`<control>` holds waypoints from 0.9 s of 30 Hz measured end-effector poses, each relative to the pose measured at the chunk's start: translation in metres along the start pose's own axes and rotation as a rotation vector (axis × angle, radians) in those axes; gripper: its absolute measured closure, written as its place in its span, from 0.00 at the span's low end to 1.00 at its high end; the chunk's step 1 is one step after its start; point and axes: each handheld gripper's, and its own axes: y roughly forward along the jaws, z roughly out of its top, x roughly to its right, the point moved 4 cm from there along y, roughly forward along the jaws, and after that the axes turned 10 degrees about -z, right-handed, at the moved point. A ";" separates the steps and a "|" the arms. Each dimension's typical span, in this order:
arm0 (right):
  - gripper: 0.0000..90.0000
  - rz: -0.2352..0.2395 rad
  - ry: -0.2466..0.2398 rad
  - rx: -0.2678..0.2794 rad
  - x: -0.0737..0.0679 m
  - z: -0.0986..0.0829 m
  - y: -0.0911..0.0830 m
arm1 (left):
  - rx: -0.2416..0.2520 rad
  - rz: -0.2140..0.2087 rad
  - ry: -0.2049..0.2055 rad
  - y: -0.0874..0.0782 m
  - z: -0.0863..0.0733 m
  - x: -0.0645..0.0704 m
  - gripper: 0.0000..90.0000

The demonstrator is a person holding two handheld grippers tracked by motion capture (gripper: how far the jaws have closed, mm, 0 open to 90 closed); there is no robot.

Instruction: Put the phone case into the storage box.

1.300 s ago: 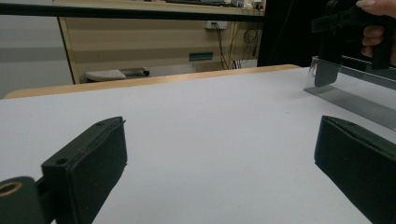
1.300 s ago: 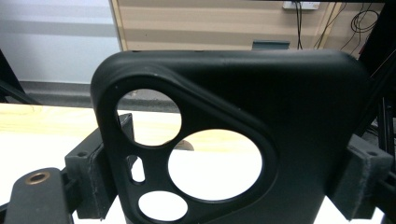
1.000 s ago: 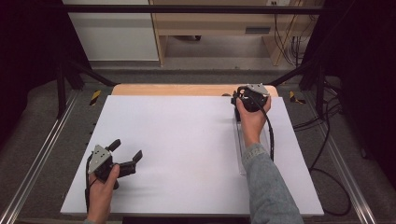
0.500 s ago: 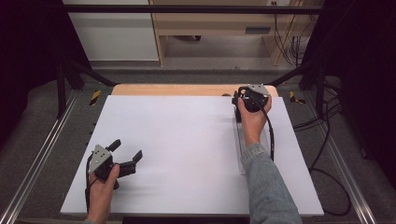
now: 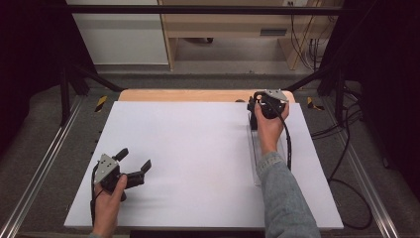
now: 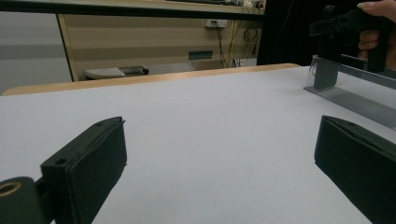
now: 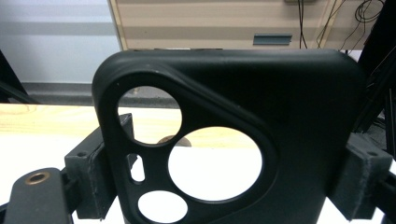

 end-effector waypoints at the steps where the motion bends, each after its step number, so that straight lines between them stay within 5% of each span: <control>1: 0.15 0.000 0.000 0.000 0.000 0.000 0.000 | 0.000 0.000 0.000 0.000 0.000 0.000 0.03; 27: 0.15 0.015 0.001 0.018 -0.001 0.000 0.000 | -0.003 -0.003 0.006 0.000 0.000 0.001 0.03</control>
